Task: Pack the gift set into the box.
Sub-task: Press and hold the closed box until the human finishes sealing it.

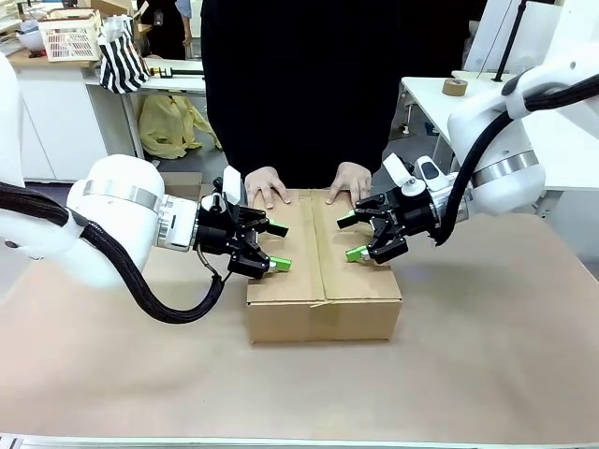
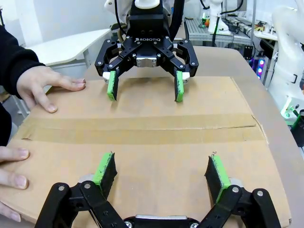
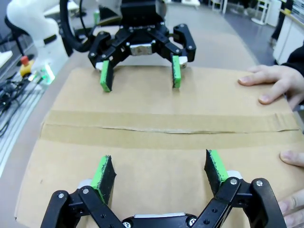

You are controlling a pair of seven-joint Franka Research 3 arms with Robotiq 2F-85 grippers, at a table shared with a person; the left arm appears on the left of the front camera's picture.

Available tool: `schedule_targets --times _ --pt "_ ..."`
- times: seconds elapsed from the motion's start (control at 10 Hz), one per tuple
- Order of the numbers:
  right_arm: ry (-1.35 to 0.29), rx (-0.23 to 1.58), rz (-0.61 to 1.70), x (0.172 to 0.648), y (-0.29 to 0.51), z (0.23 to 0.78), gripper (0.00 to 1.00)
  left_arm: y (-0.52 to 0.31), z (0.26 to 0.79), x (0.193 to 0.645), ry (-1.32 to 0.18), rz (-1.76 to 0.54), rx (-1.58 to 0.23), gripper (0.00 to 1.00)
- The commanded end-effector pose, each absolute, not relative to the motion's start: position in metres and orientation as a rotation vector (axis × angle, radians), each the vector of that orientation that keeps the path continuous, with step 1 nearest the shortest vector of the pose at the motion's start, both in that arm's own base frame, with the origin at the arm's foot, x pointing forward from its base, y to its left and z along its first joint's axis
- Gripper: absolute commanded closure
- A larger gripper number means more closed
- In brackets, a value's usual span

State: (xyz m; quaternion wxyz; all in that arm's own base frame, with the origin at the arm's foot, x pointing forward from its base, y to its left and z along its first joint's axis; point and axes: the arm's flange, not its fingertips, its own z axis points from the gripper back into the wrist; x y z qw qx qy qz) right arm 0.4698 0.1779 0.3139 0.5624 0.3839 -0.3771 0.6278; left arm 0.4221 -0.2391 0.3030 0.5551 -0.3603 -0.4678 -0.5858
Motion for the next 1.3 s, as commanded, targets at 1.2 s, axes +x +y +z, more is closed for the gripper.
schedule_targets --times 1.2 --pt "-0.889 0.902 1.48 0.4692 0.1778 0.313 0.0 -0.2381 0.3009 0.4193 -1.095 -1.394 -0.844 0.0"
